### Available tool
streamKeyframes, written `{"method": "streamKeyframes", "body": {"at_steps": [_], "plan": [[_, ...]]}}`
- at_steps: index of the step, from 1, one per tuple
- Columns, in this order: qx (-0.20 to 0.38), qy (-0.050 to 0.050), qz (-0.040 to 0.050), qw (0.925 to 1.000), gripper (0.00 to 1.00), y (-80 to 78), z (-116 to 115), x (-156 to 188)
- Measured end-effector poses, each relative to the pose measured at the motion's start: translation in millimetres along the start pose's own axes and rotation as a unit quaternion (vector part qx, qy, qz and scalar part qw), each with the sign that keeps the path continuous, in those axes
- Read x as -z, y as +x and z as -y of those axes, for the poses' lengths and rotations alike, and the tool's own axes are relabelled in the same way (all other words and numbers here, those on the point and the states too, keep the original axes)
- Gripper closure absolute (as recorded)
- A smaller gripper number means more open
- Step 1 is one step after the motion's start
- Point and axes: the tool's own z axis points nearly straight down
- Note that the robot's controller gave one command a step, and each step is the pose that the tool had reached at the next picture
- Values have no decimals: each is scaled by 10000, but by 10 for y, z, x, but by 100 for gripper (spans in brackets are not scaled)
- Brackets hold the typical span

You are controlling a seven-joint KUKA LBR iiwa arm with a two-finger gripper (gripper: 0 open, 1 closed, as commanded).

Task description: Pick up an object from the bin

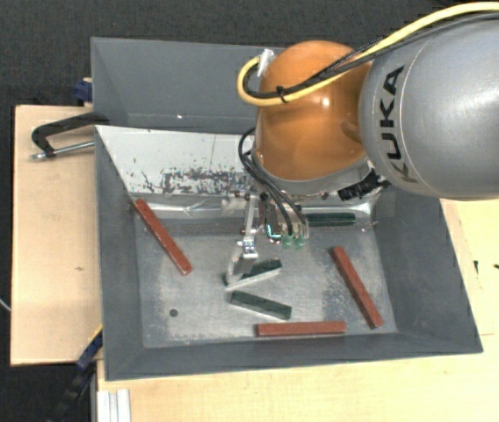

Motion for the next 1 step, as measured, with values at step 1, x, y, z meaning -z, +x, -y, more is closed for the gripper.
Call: {"method": "streamKeyframes", "body": {"at_steps": [1], "plan": [[-12,-8,45,10000,0,-17,9,47]]}}
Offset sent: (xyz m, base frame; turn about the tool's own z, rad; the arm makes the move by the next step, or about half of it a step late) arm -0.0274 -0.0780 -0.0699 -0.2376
